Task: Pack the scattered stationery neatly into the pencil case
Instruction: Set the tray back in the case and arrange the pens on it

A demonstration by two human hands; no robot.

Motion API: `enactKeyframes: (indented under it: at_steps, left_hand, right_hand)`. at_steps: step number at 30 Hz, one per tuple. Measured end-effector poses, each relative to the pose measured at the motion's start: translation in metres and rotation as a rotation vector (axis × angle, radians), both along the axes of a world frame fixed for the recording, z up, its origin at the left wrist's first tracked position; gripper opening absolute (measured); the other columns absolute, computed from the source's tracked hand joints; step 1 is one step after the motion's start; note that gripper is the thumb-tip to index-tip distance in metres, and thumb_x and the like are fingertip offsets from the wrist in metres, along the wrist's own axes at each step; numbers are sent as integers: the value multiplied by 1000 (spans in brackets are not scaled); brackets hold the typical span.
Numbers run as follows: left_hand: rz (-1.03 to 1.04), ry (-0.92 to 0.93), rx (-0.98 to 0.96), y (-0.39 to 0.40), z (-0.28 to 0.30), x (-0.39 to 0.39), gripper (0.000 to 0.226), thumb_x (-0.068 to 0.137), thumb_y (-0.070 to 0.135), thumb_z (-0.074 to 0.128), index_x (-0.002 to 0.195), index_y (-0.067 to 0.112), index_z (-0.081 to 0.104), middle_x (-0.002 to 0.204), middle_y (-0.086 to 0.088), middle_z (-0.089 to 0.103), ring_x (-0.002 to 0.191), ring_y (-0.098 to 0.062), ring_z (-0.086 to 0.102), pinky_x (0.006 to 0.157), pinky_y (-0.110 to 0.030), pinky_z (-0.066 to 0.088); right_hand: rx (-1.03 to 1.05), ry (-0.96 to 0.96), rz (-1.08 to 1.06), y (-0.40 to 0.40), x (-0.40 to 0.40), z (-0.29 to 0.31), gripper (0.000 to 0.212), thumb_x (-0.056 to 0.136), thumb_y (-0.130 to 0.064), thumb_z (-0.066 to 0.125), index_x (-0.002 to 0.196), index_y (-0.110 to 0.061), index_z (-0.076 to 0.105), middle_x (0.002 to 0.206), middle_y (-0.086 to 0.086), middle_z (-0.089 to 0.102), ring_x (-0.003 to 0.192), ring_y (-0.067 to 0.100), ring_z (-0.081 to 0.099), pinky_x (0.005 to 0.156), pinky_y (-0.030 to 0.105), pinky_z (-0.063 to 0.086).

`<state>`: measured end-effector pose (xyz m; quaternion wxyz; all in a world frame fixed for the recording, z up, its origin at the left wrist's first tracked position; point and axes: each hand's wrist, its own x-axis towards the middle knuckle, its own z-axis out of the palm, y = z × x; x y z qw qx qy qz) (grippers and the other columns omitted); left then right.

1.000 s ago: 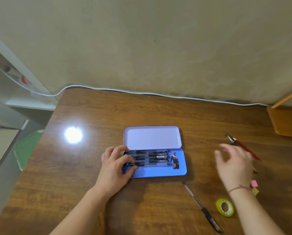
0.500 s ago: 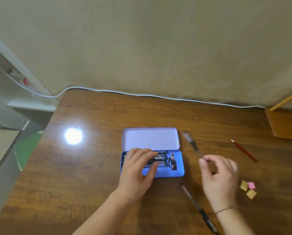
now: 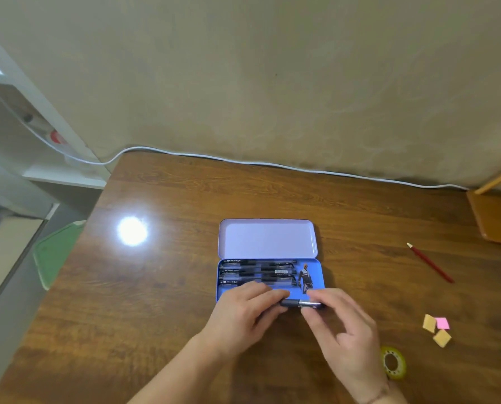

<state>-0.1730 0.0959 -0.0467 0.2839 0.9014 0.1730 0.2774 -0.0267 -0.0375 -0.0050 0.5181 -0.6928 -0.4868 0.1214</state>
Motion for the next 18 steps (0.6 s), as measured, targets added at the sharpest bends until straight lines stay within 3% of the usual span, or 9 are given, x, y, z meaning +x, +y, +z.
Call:
enactKeyframes:
  at_steps: [4,6,9,14,18]
  left_hand:
    - [36,89,16,12,-10,-13,18,91,34,66,106,23,65,86,8,63,76,-12,58,63,-27,50]
    - [56,112,62,16,-13,-16,15,89,36,68,97,24,67,86,11,63,78,-12,56,69,-28,47]
    - [162,140,135,20,-16,-18,5,87,35,68,86,30,69,91,16,64,88,-13,55,83,-36,40]
    - [285,177,124,24,-24,-21,2,80,32,72,82,31,70,94,16,62,94,-17,52,84,-38,34]
    - [327,196,75,30,-26,-26,7,81,38,66,80,31,70,98,12,60,95,-22,52,82,-41,35]
  right_hand:
    - [-113,-427,66,6,18,-27,23,87,-35,65,84,-14,74,87,-7,68,81,12,62,70,30,52]
    - [-170,-555,31,12,22,-40,22,85,-38,65,80,-19,73,86,-7,67,82,16,59,68,29,51]
    - [-251,-585,-33,25,23,-50,21,83,-39,61,79,-24,74,82,-8,64,80,16,56,65,30,48]
    - [-361,-598,-72,40,14,-54,15,81,-38,62,84,-27,72,85,-13,65,85,13,55,71,28,42]
    - [-428,-550,-110,46,8,-52,7,78,-36,70,76,-30,67,82,-13,61,84,15,51,74,30,37]
